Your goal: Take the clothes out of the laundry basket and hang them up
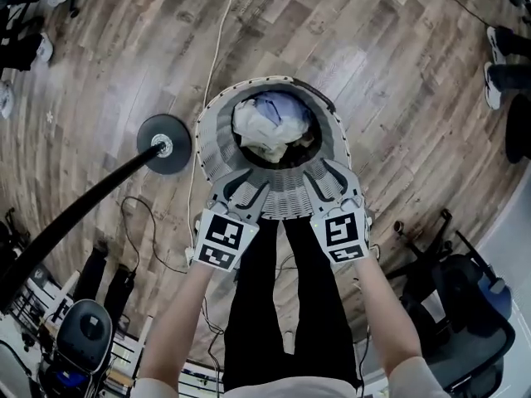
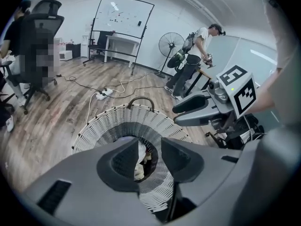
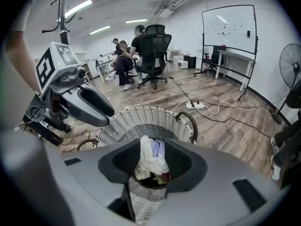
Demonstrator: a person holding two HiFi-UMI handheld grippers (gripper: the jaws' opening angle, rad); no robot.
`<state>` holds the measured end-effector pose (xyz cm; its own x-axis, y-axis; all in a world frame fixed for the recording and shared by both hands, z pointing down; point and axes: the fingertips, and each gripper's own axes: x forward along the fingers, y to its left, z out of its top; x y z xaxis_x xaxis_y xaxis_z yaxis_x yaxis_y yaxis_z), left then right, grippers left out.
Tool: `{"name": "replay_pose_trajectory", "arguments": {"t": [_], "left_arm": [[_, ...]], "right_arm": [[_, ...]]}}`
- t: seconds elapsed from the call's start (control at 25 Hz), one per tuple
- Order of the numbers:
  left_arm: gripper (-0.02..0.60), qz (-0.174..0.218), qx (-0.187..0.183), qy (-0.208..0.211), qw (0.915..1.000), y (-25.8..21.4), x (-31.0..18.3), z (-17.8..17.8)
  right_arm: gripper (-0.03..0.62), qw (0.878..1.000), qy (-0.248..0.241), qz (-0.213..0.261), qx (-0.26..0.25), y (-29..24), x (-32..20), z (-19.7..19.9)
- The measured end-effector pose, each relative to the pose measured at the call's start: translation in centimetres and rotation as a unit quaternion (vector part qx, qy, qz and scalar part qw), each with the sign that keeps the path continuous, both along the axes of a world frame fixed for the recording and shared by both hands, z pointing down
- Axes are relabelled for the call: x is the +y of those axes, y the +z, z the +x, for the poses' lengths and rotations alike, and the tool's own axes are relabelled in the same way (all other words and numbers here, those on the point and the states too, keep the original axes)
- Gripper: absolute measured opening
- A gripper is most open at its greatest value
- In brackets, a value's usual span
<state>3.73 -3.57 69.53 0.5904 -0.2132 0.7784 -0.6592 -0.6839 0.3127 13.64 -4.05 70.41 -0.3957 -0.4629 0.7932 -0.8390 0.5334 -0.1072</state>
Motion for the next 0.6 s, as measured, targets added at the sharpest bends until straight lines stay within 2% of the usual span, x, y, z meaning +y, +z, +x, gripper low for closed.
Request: {"name": "replay_pose_trajectory", "arguments": {"t": [0.2, 0.32, 0.6], "left_arm": [[0.155, -0.004, -0.023, -0.010, 0.9997, 3.8, -0.8, 0.1], [0.155, -0.001, -0.037, -0.009, 0.9993, 6.1, -0.9, 0.4], [0.155, -0.002, -0.083, 0.020, 0.9964, 12.5, -0.6, 0.5]], "right_arm": [[0.158, 0.999, 0.031, -0.041, 0.001, 4.3, -0.9, -0.1], [0.158, 0.998, 0.037, -0.047, -0.007, 6.3, -1.7, -0.7], [0.158, 0.996, 0.062, -0.065, -0.016, 12.0, -3.3, -1.4]]}}
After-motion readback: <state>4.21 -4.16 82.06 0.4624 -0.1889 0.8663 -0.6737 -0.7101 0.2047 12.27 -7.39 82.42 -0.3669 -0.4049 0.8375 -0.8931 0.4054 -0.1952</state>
